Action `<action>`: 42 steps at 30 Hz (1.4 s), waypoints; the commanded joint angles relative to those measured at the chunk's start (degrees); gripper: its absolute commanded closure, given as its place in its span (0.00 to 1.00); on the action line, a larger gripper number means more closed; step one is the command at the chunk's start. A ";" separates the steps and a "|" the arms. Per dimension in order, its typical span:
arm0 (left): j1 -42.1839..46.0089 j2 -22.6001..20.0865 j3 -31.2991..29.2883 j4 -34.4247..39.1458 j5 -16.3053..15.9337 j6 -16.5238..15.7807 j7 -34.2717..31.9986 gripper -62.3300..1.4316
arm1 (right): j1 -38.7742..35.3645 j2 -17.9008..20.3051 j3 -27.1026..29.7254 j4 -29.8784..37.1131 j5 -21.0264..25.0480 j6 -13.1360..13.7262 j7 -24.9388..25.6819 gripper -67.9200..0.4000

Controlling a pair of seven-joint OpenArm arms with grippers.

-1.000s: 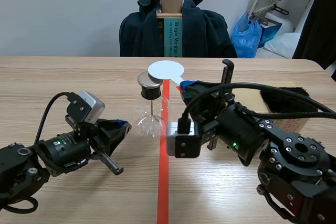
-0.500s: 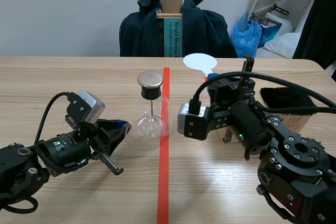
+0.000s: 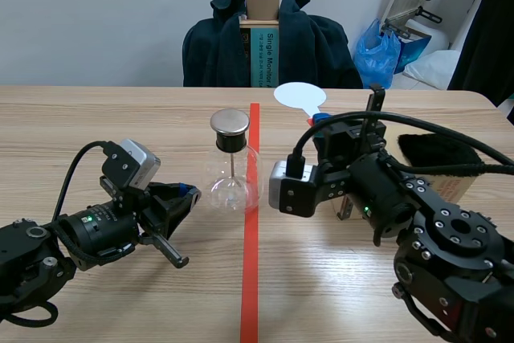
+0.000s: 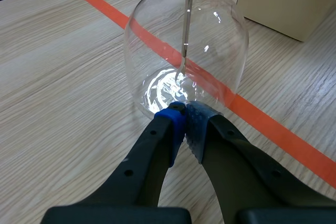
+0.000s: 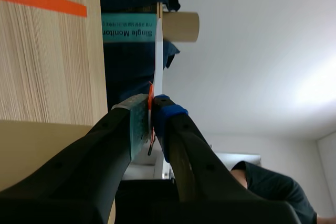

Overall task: Do the electroscope experiment.
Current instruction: 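Move the plate toward and away from the electroscope, then hold the plate still at the electroscope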

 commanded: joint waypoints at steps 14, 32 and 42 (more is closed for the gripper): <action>-0.48 -0.20 -0.42 1.03 -0.33 -0.09 -0.76 0.93 | 1.16 0.44 0.55 0.94 -0.22 -0.83 17.35 0.98; -0.48 -0.20 -0.42 1.03 -0.33 -0.09 -0.76 0.93 | 1.14 0.42 0.55 0.94 -0.22 -0.83 17.99 0.98; -0.46 -0.22 -0.42 1.03 -0.33 0.98 -0.76 0.93 | 1.14 0.42 0.55 0.94 -0.22 -0.83 17.99 0.98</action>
